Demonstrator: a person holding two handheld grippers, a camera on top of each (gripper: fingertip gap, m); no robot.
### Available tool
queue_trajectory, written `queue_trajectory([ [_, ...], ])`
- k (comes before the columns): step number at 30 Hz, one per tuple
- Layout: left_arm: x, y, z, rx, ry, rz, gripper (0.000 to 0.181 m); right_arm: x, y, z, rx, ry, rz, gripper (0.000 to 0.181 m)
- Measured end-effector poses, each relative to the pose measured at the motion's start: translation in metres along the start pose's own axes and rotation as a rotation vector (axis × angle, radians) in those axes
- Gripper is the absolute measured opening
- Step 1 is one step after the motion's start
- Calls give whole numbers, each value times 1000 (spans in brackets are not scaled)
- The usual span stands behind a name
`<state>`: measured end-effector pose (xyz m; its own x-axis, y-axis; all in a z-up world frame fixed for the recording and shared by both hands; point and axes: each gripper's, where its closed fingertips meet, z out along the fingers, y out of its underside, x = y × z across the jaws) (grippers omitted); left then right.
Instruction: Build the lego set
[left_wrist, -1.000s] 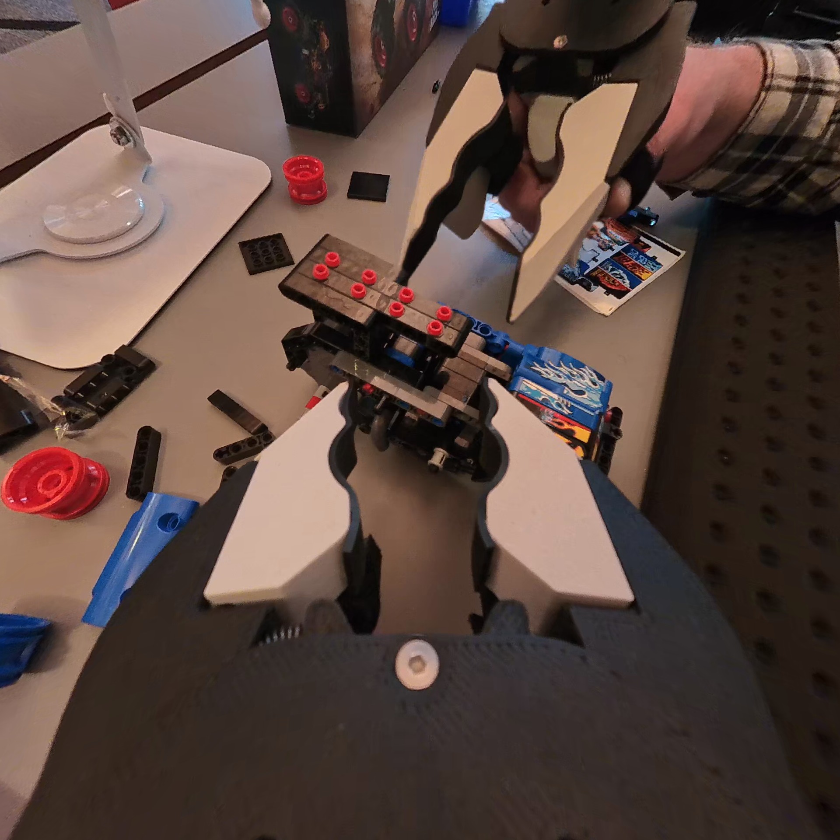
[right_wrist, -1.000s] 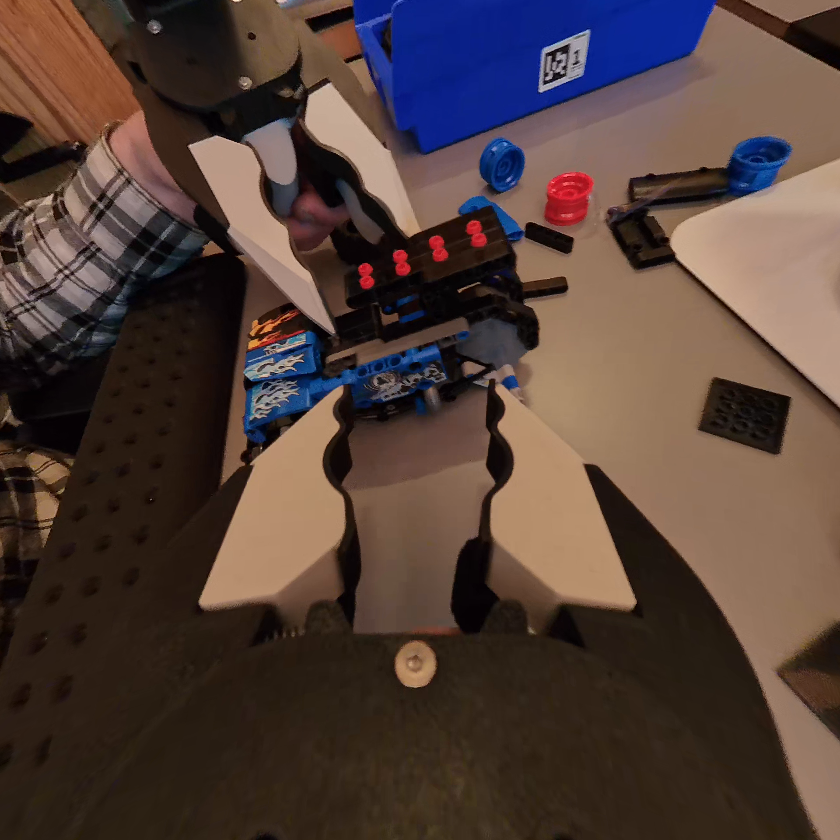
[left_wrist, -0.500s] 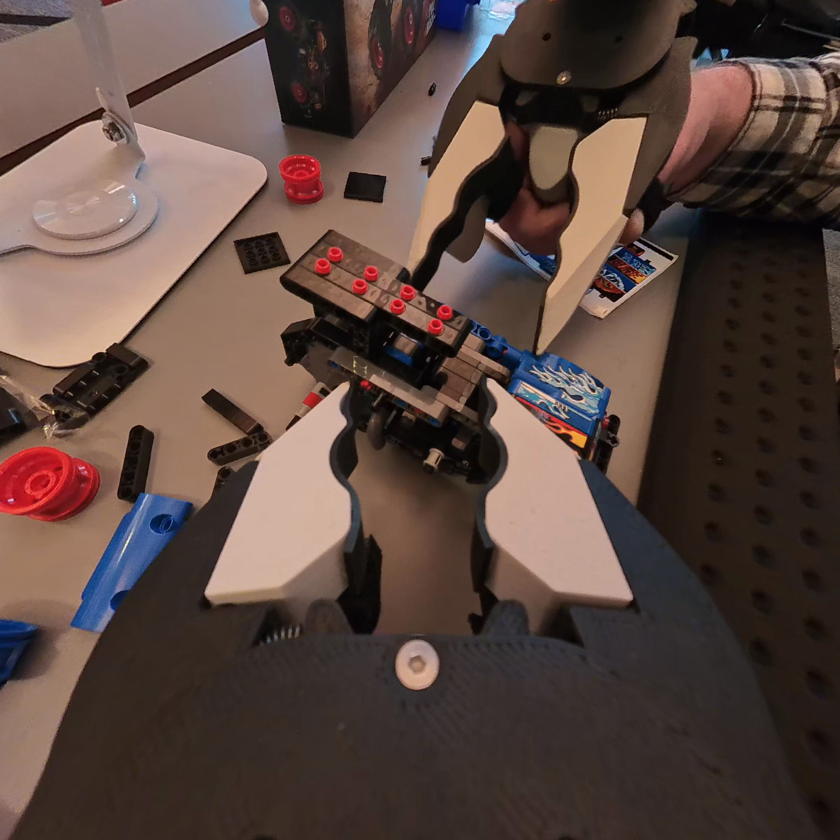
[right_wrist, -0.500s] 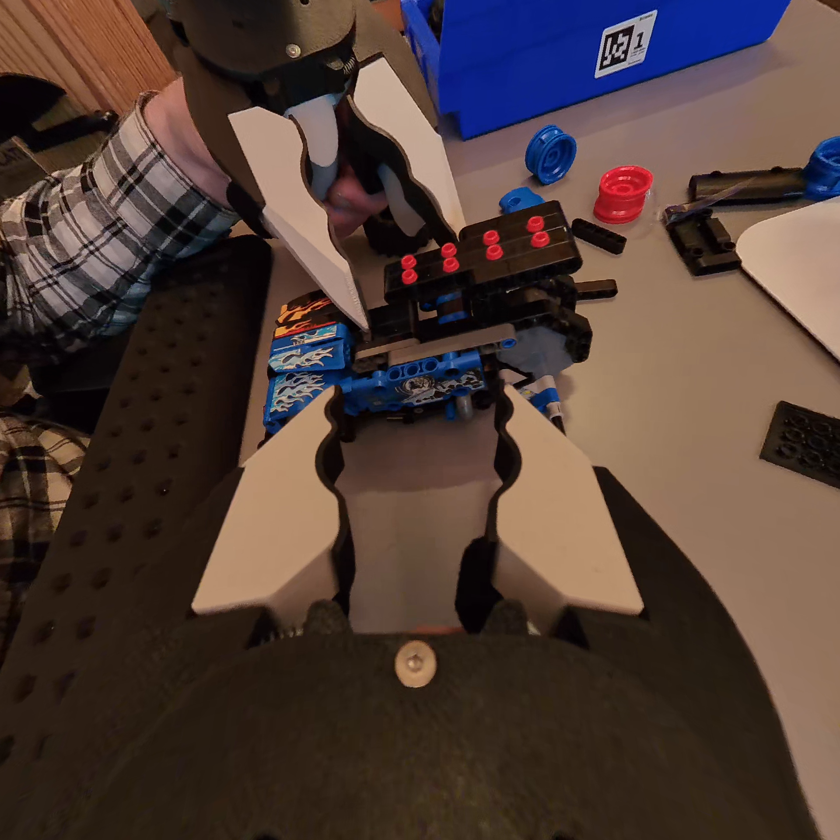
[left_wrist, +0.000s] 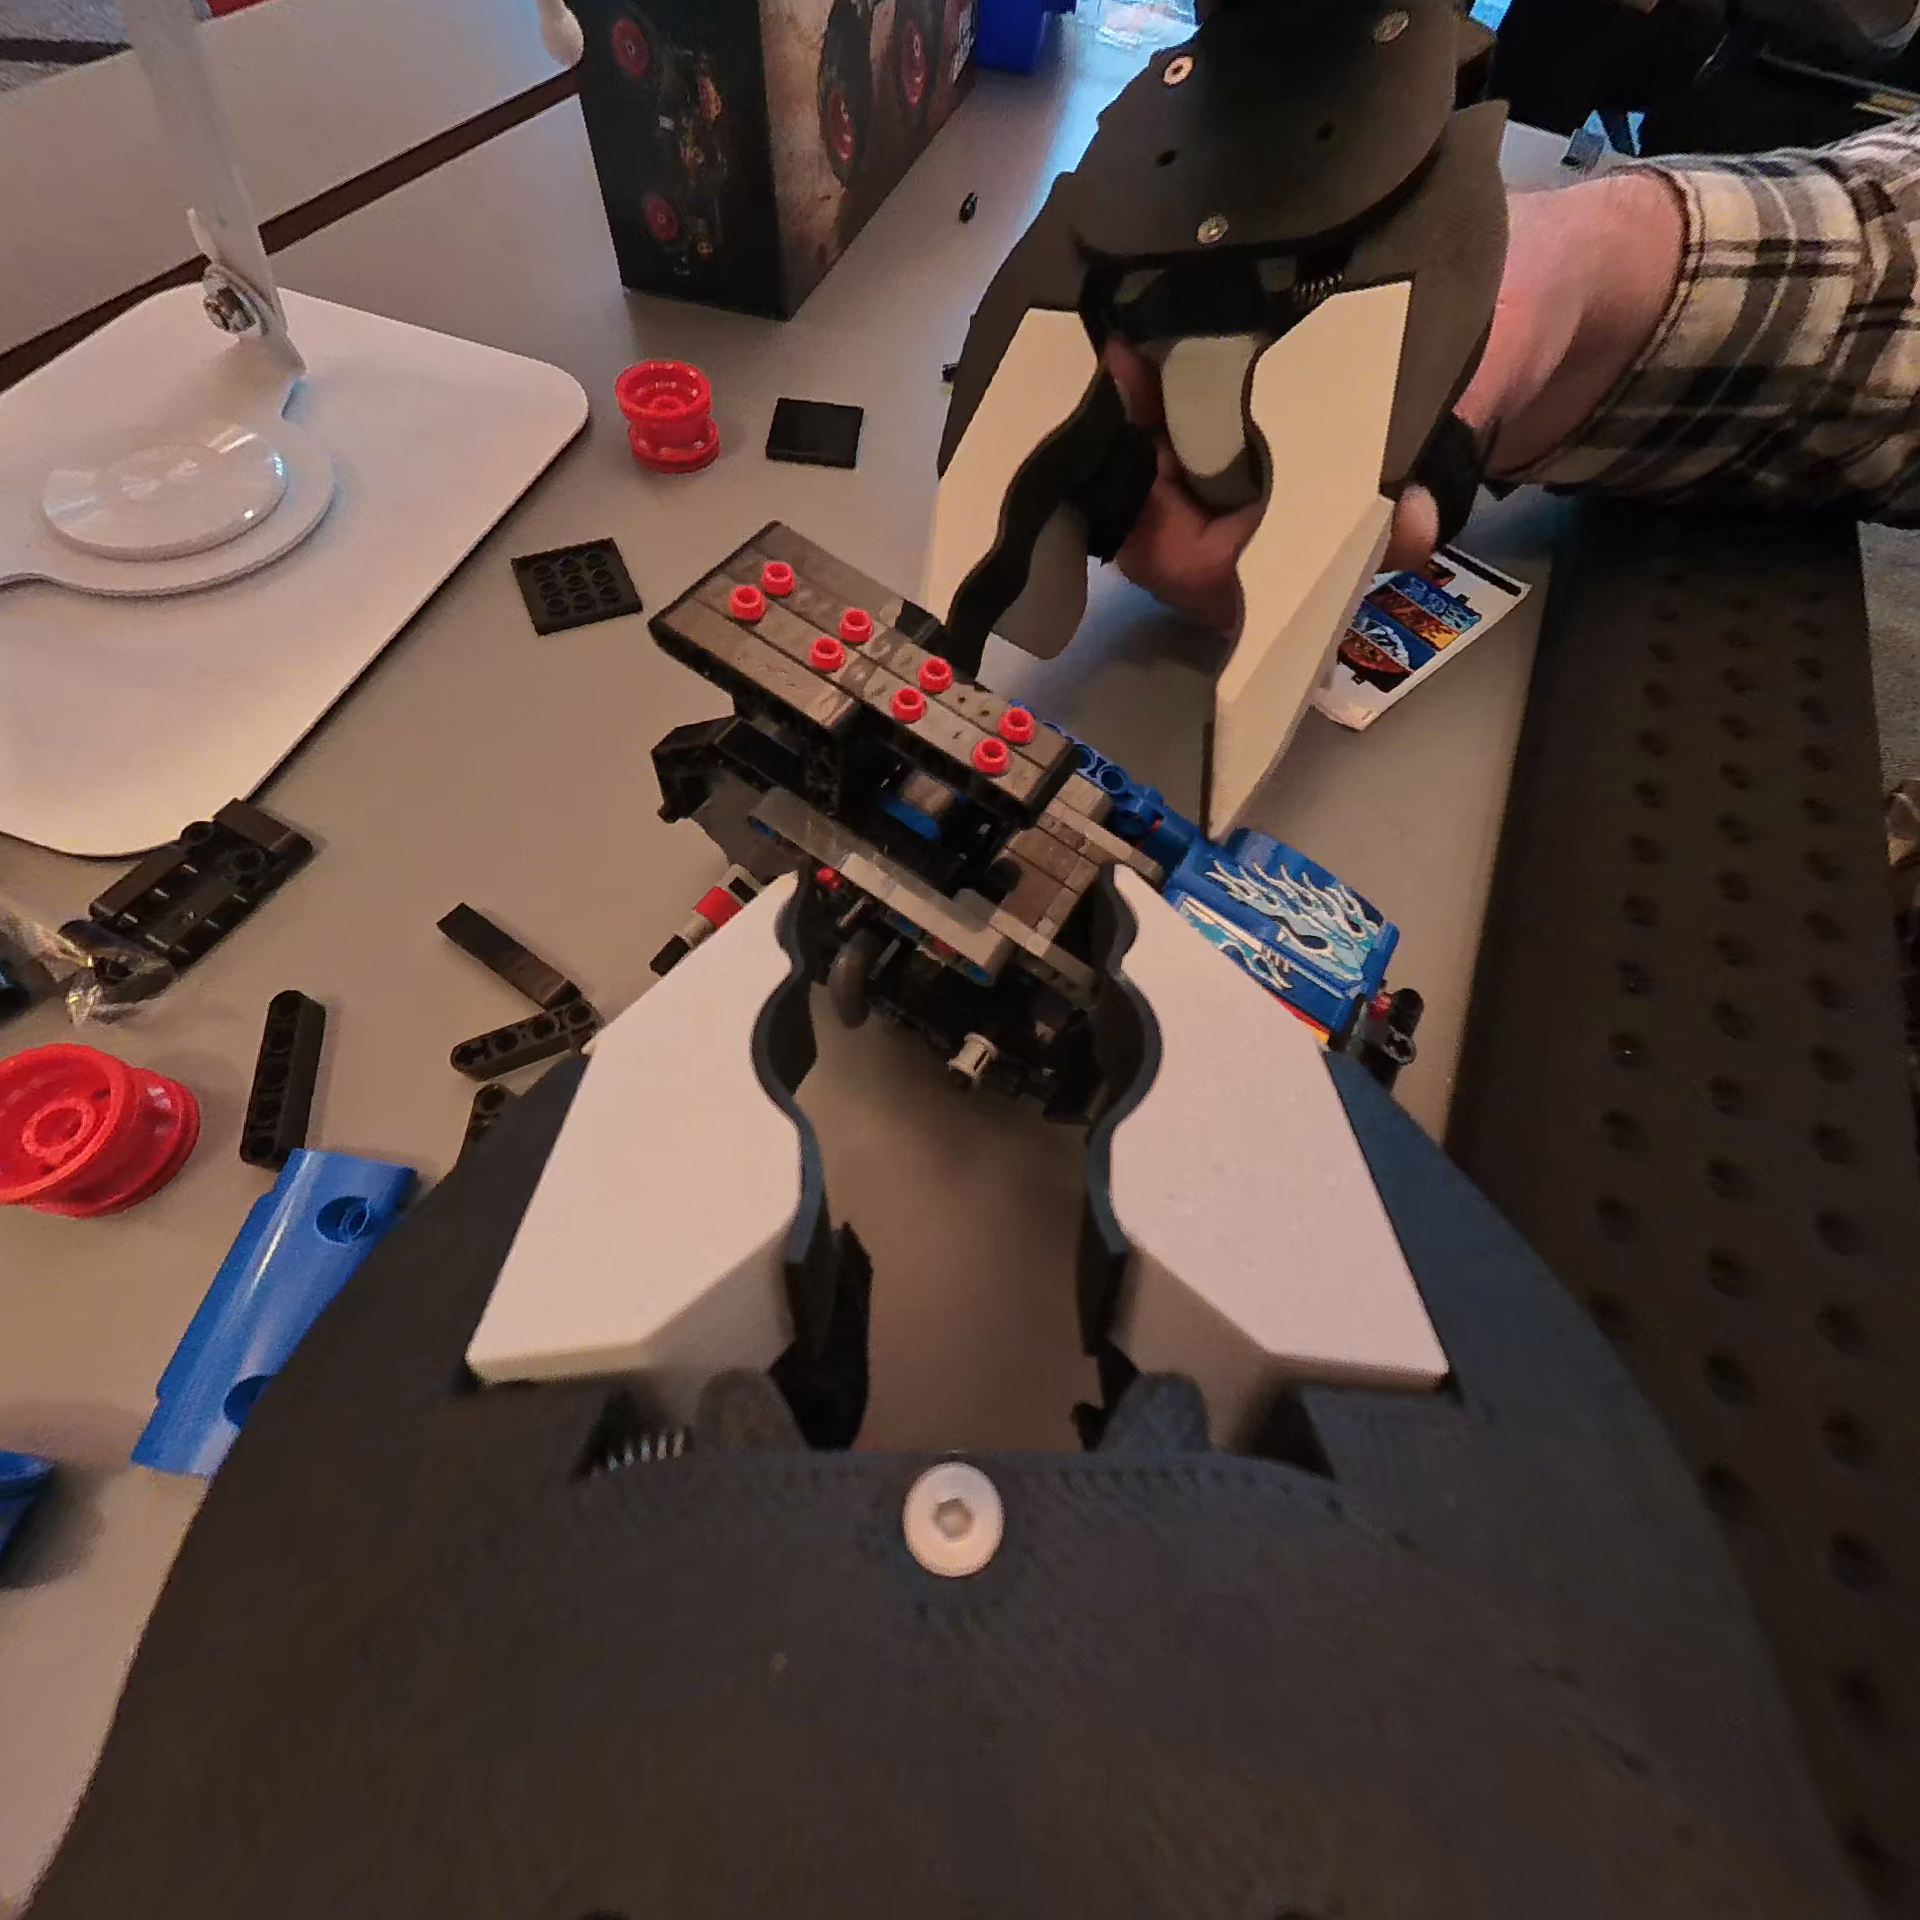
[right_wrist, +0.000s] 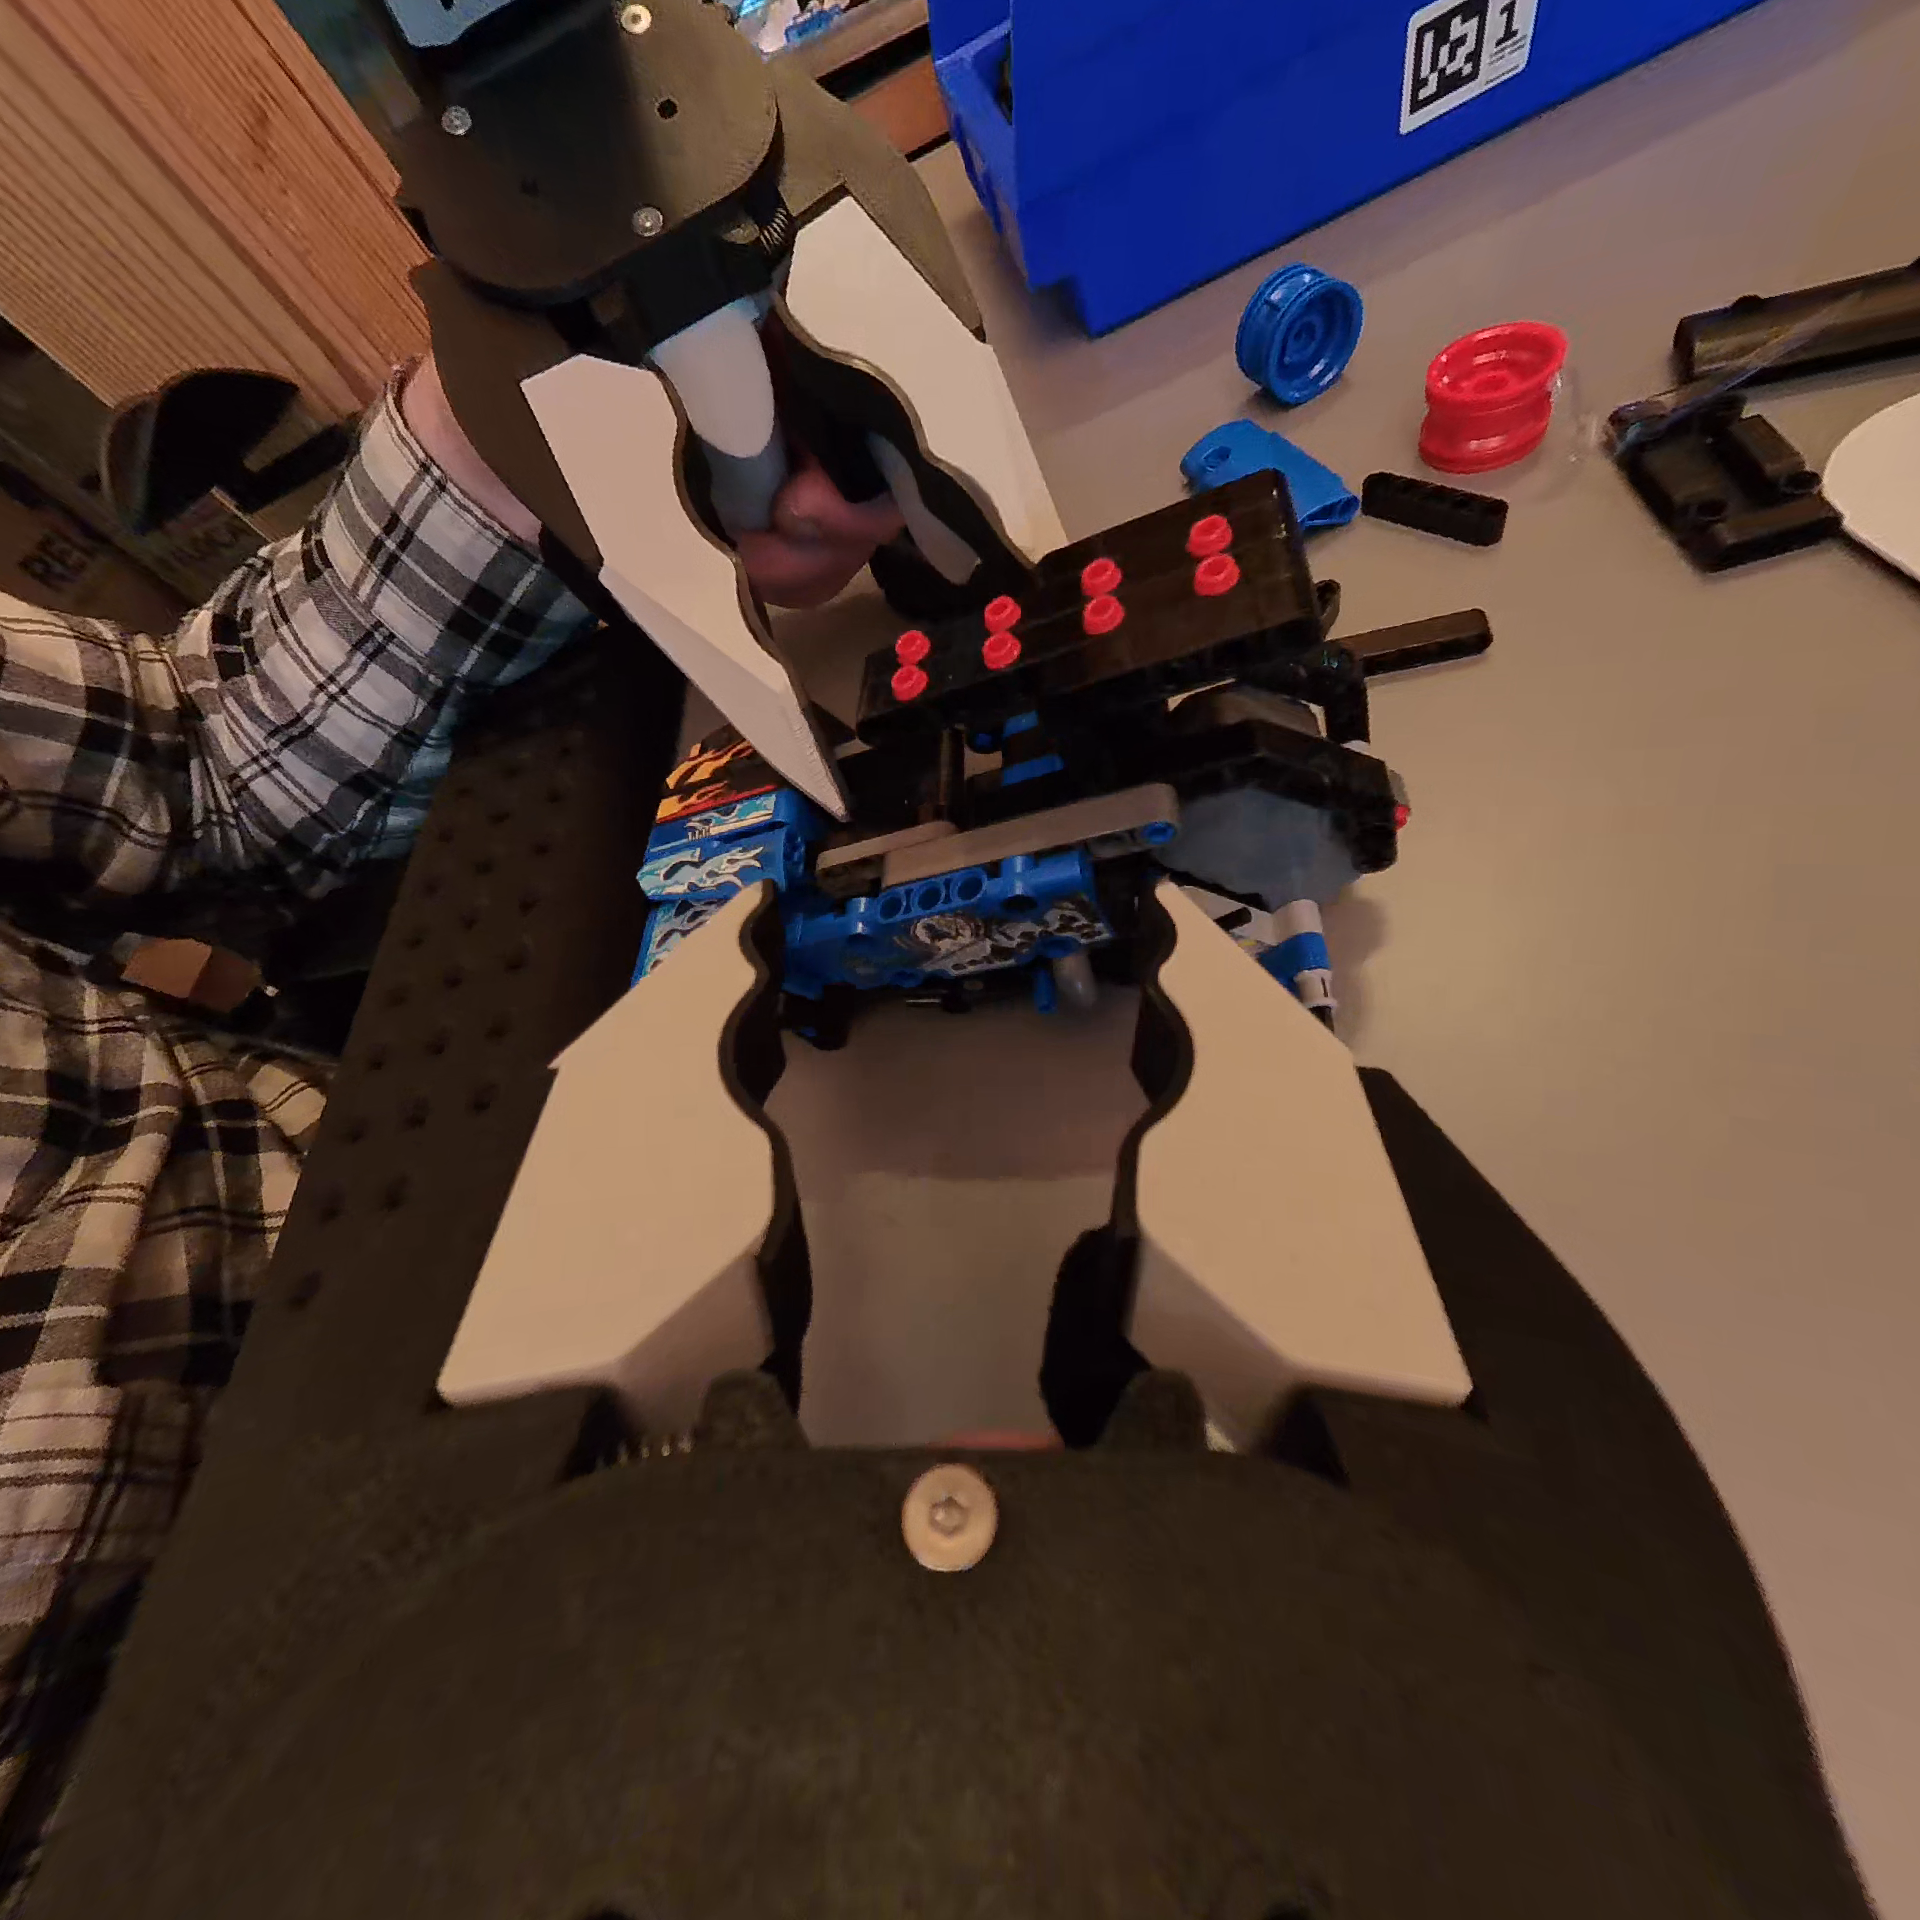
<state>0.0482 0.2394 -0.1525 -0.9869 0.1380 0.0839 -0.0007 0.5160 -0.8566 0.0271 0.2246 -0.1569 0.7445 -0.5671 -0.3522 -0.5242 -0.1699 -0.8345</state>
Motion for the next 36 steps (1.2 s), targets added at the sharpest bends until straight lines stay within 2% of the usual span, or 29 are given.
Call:
queue_trajectory([
  [1,0,0,0,2,1,4,51,1,0,-1,1,4,4,65],
  [2,0,0,0,2,-3,11,52,4,0,-2,0,21,9,54],
  [3,1,-1,0,3,-5,17,51,5,0,-3,5,16,13,53],
  [14,1,-4,3,1,-26,22,52,5,1,-2,-2,57,-3,52],
  [27,-4,-7,4,25,-61,30,39,6,2,-5,-2,72,4,52],
  [36,-1,-8,6,9,-72,35,37,4,5,-7,-4,61,7,52],
])
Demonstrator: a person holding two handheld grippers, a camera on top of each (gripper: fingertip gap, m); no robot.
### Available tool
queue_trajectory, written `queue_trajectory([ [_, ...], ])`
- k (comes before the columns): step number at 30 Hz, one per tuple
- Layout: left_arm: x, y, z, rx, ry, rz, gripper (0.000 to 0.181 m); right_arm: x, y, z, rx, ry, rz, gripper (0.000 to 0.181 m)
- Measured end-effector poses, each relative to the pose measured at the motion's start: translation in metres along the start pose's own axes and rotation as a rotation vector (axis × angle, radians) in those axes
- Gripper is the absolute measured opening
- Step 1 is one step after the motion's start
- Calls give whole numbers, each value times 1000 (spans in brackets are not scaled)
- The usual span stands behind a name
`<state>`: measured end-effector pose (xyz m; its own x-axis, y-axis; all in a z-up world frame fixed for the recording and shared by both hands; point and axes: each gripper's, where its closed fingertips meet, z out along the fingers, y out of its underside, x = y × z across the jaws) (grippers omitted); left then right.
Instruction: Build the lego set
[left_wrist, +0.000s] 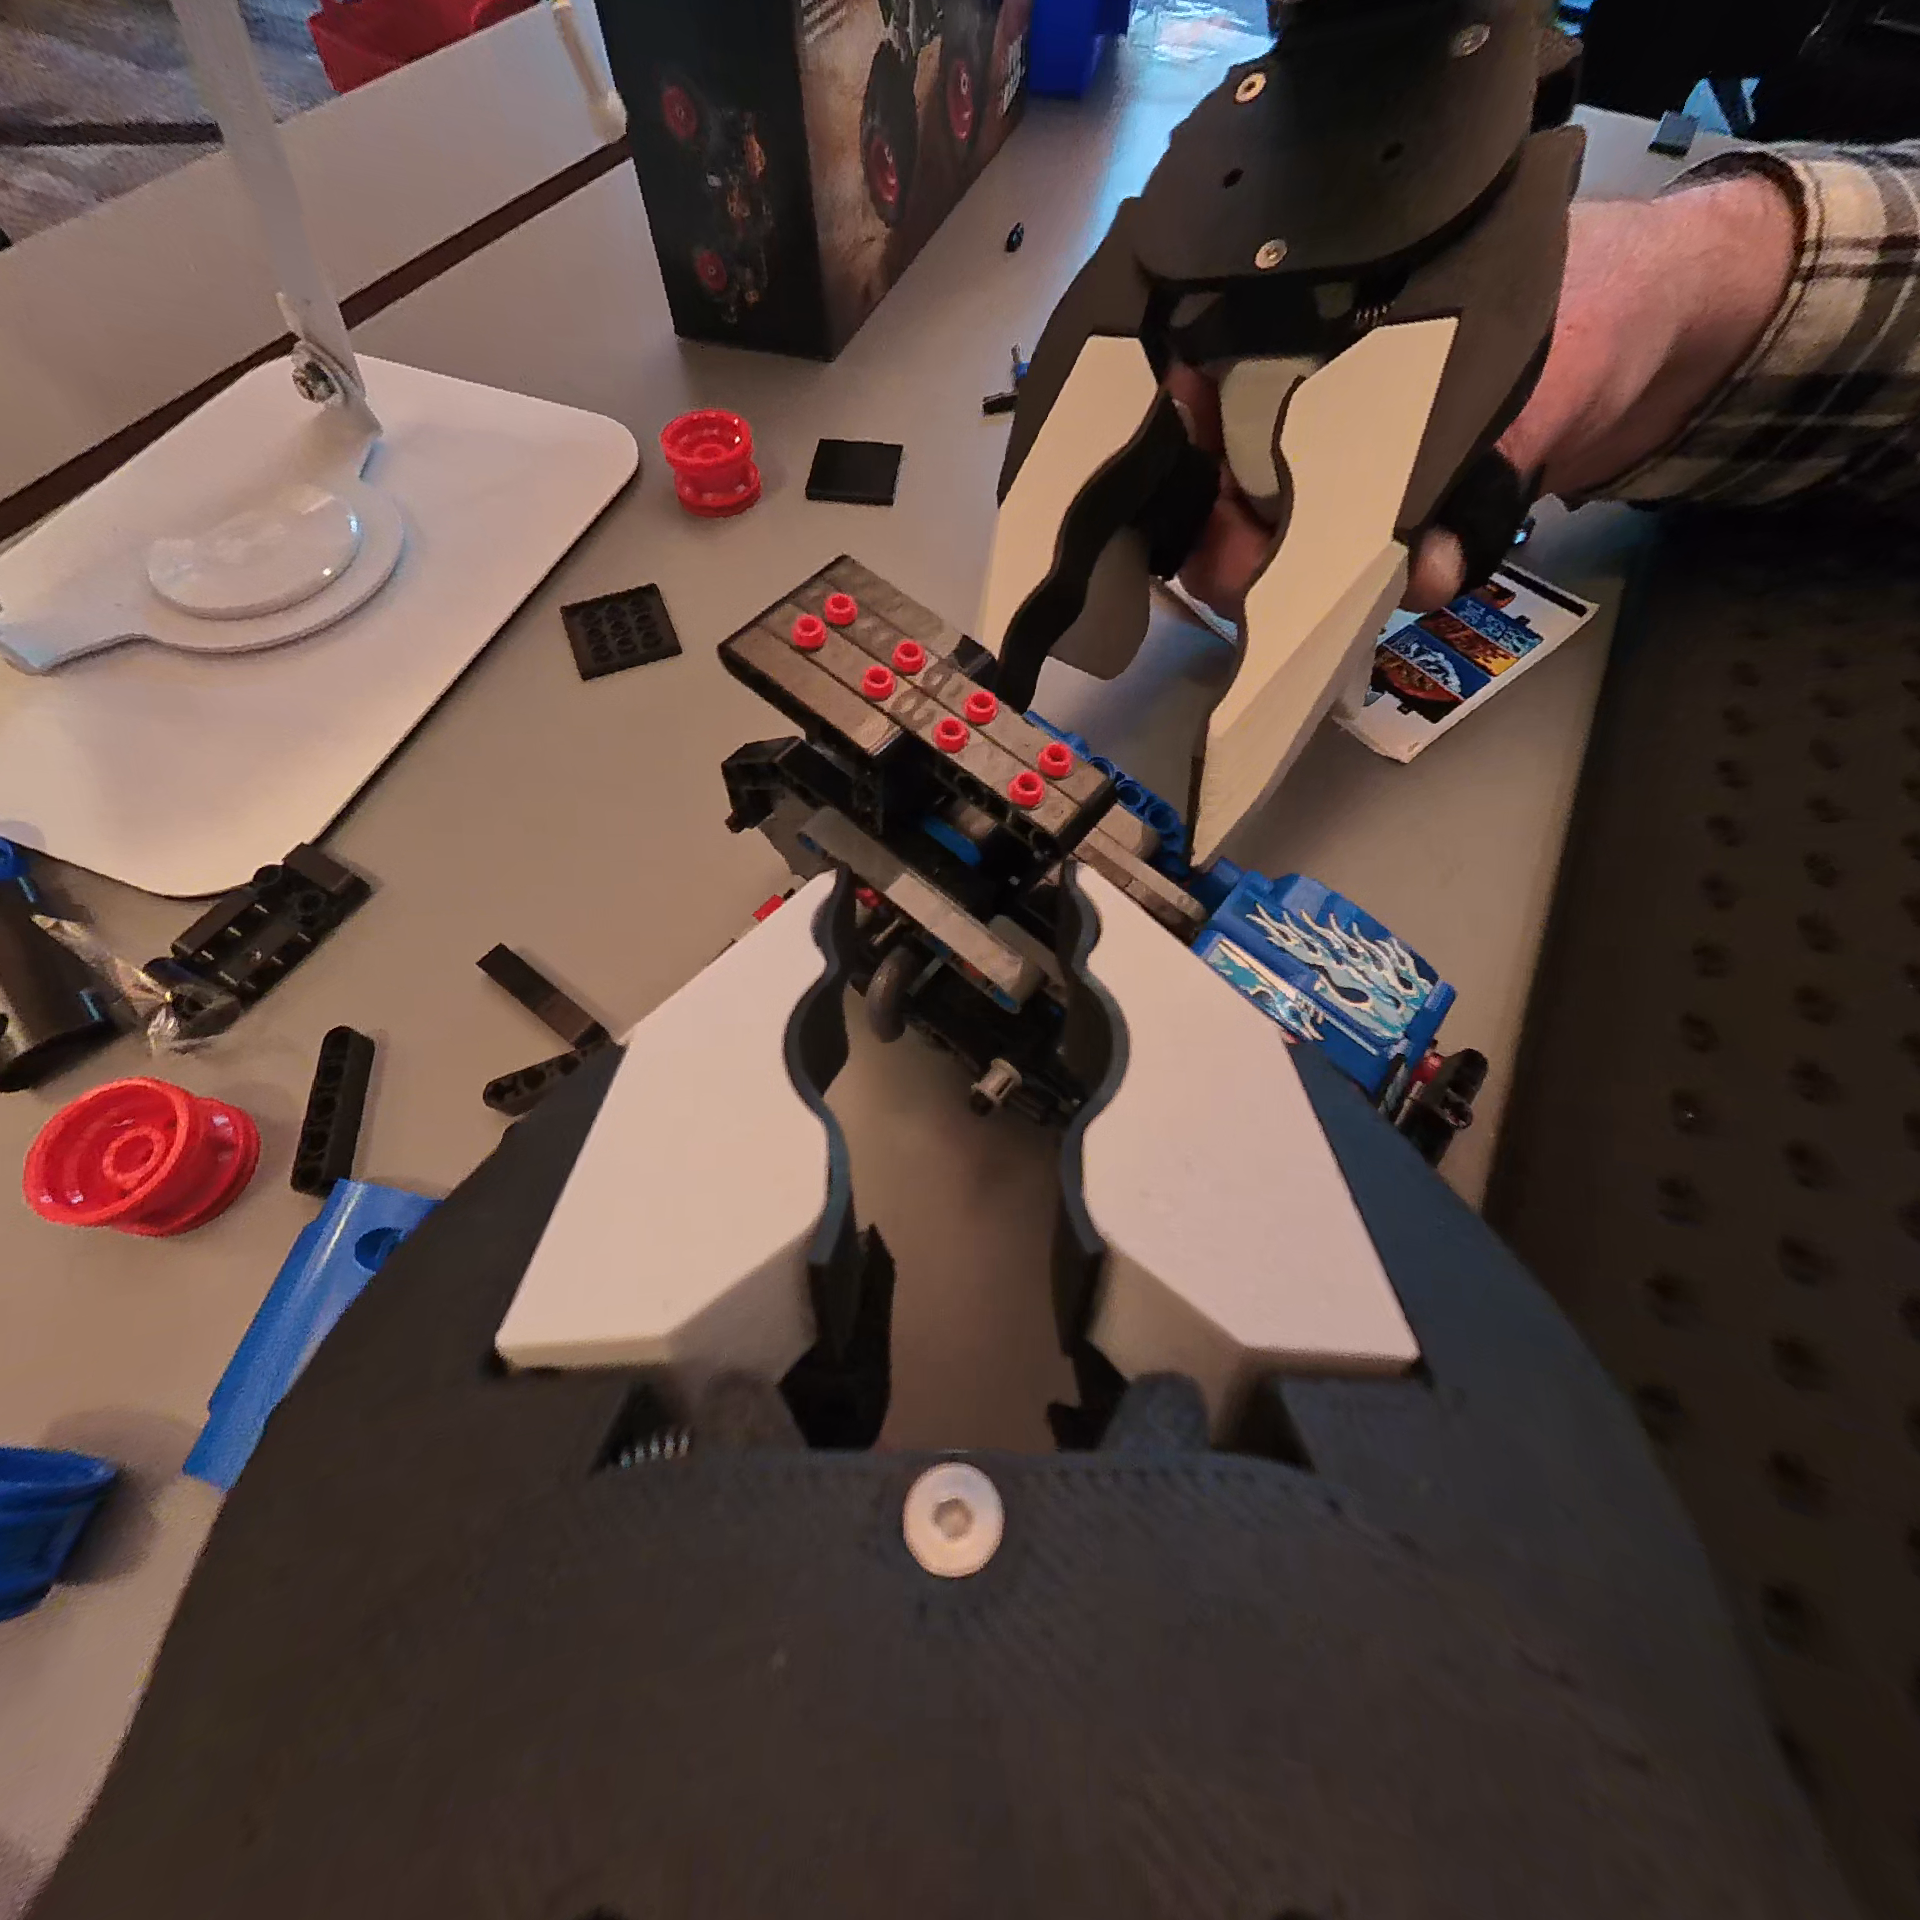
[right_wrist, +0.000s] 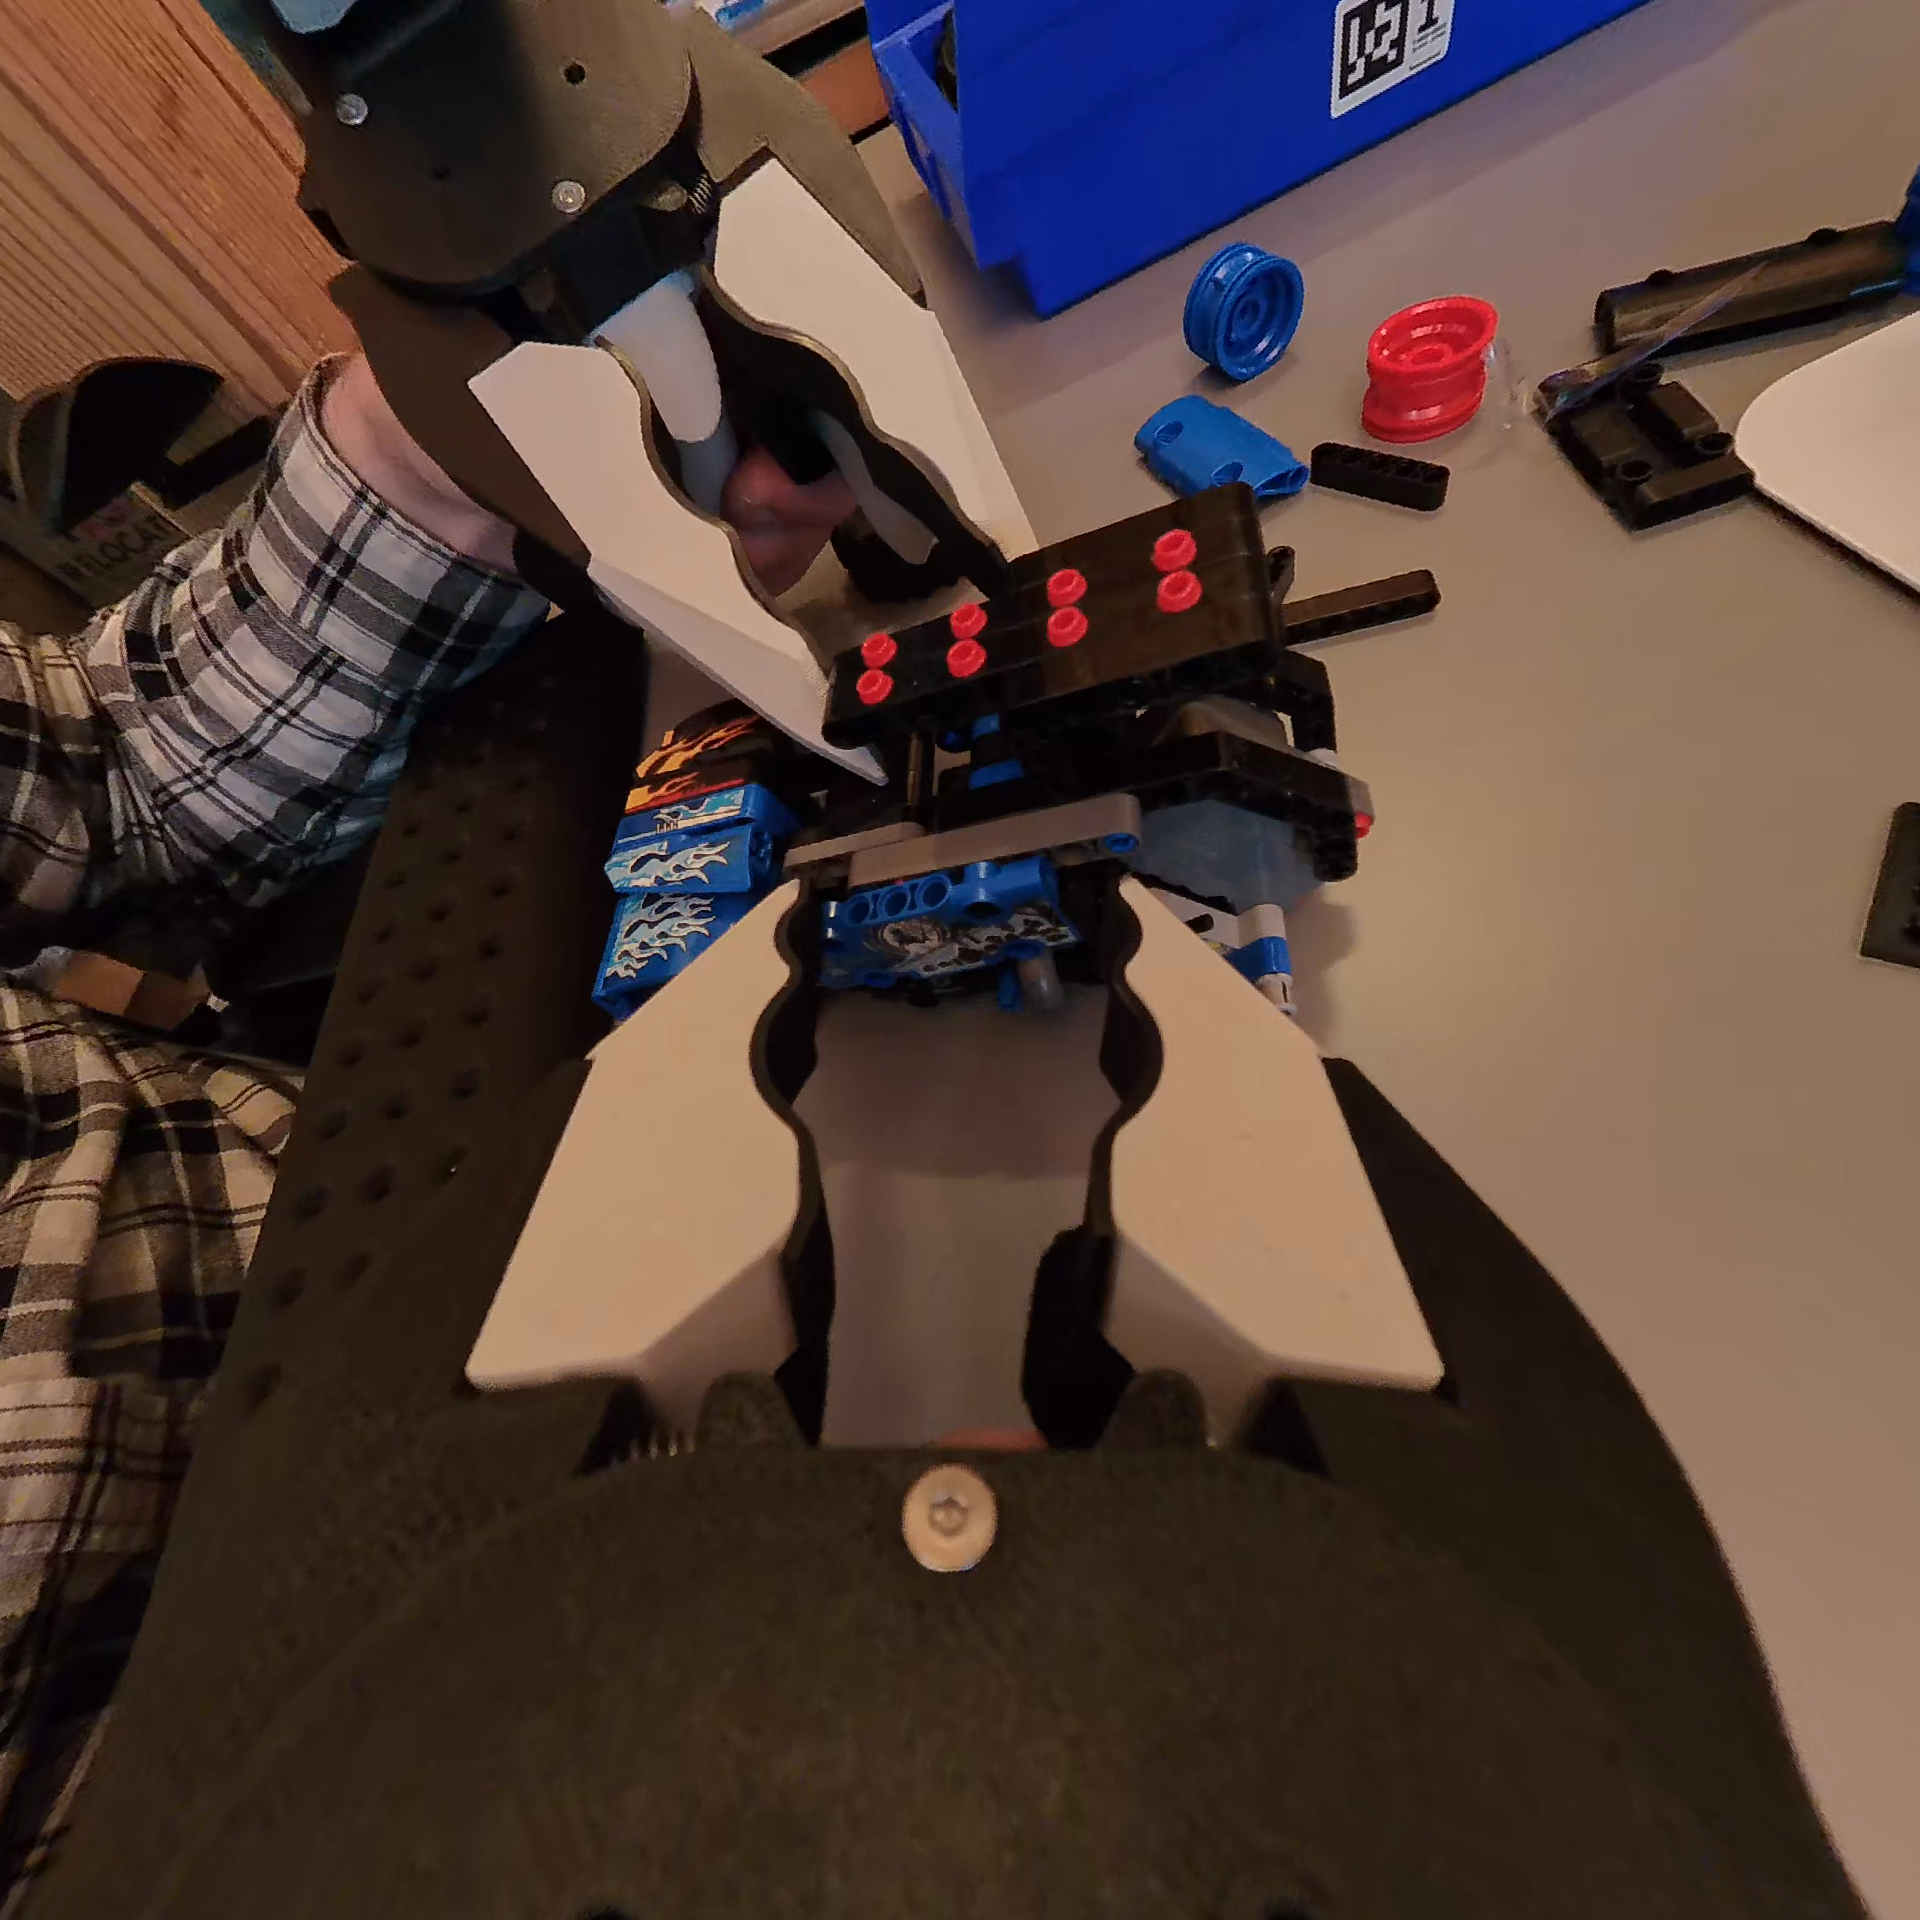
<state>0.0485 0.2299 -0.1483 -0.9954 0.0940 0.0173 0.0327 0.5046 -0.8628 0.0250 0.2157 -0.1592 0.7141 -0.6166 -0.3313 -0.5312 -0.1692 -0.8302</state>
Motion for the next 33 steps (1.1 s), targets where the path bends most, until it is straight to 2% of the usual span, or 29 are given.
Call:
queue_trajectory([
  [5,3,-6,-2,22,1,11,42,0,0,0,5,2,2,52],
  [20,2,0,1,6,-2,9,40,-1,3,-4,-22,-8,-15,53],
  [25,3,2,-6,11,2,4,45,0,6,-10,-33,-20,-14,52],
  [33,0,19,0,-85,-39,29,43,2,10,-19,-55,-52,4,51],
])
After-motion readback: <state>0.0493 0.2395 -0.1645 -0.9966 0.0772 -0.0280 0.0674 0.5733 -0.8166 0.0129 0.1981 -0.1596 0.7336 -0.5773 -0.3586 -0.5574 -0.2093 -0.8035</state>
